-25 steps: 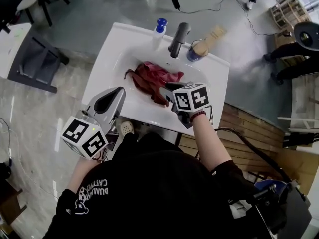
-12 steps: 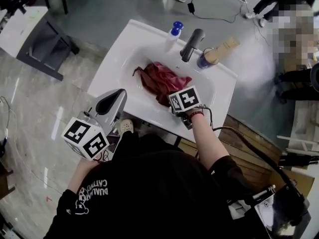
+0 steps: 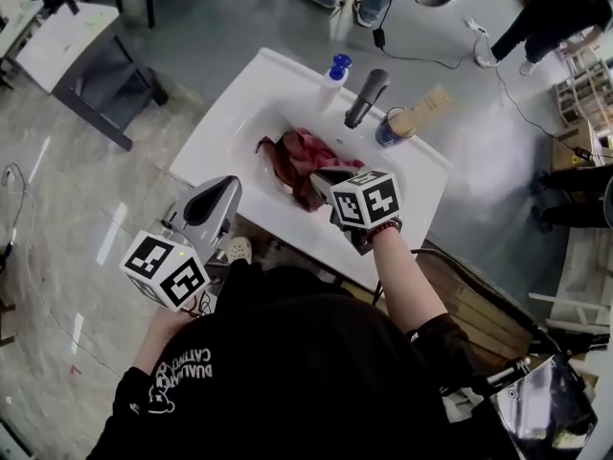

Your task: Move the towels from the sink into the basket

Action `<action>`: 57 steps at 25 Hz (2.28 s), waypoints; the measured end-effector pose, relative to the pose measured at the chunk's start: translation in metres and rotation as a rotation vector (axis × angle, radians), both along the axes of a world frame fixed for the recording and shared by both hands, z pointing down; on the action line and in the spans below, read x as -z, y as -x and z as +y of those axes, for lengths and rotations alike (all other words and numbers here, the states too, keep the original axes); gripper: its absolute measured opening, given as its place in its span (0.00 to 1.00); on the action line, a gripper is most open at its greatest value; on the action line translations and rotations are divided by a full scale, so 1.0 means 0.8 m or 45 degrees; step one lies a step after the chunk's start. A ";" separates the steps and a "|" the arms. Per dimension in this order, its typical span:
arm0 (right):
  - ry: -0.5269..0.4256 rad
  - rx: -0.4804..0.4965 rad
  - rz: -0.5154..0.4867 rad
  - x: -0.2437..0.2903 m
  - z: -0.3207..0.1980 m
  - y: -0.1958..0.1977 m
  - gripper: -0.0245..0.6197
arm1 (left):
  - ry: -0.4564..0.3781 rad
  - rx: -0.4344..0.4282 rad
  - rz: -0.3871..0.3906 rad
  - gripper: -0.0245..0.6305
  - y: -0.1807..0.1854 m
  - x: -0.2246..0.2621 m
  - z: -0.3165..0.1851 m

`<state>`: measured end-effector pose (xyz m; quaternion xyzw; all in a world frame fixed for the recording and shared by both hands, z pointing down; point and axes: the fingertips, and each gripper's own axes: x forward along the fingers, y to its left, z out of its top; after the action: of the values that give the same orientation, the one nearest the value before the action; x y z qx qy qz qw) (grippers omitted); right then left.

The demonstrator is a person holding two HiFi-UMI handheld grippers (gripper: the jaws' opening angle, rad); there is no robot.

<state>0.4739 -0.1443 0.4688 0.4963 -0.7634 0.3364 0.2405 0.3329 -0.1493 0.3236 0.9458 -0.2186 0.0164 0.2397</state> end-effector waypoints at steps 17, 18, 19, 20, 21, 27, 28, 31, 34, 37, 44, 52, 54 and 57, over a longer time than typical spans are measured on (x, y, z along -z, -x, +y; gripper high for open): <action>-0.554 0.242 -0.651 0.233 0.039 0.080 0.09 | -0.057 0.292 0.027 0.05 0.039 0.019 0.089; -0.572 0.260 -0.672 0.242 0.042 0.088 0.09 | -0.053 0.308 0.025 0.05 0.047 0.019 0.095; -0.590 0.283 -0.683 0.250 0.044 0.097 0.09 | -0.050 0.330 0.026 0.04 0.056 0.020 0.099; -0.607 0.311 -0.685 0.257 0.045 0.108 0.09 | -0.048 0.357 0.030 0.05 0.068 0.022 0.102; -0.622 0.339 -0.678 0.263 0.045 0.121 0.09 | -0.047 0.386 0.037 0.05 0.082 0.024 0.104; -0.639 0.449 -0.615 0.273 0.036 0.216 0.09 | -0.047 0.473 0.065 0.05 0.173 0.024 0.103; -0.632 0.450 -0.617 0.274 0.033 0.230 0.09 | -0.041 0.478 0.061 0.05 0.188 0.024 0.104; -0.600 0.462 -0.644 0.274 0.028 0.279 0.09 | -0.021 0.517 0.046 0.05 0.241 0.025 0.107; -0.594 0.482 -0.632 0.268 0.026 0.336 0.09 | -0.002 0.563 0.042 0.04 0.304 0.016 0.109; -0.588 0.513 -0.630 0.260 0.027 0.394 0.09 | 0.007 0.590 0.046 0.05 0.360 0.007 0.106; -0.551 0.549 -0.624 0.241 0.022 0.479 0.09 | 0.007 0.621 0.052 0.05 0.437 -0.002 0.099; -0.500 0.620 -0.631 0.233 0.016 0.595 0.09 | 0.003 0.674 0.071 0.05 0.544 -0.001 0.087; -0.490 0.643 -0.636 0.227 0.017 0.599 0.09 | 0.003 0.694 0.069 0.05 0.545 -0.003 0.088; -0.472 0.664 -0.636 0.221 0.021 0.602 0.09 | 0.009 0.707 0.065 0.05 0.542 -0.004 0.093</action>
<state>-0.0081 -0.1278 0.2922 0.2239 -0.9464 0.2308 0.0314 -0.1003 -0.0753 0.3271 0.8489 -0.4632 -0.0730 0.2439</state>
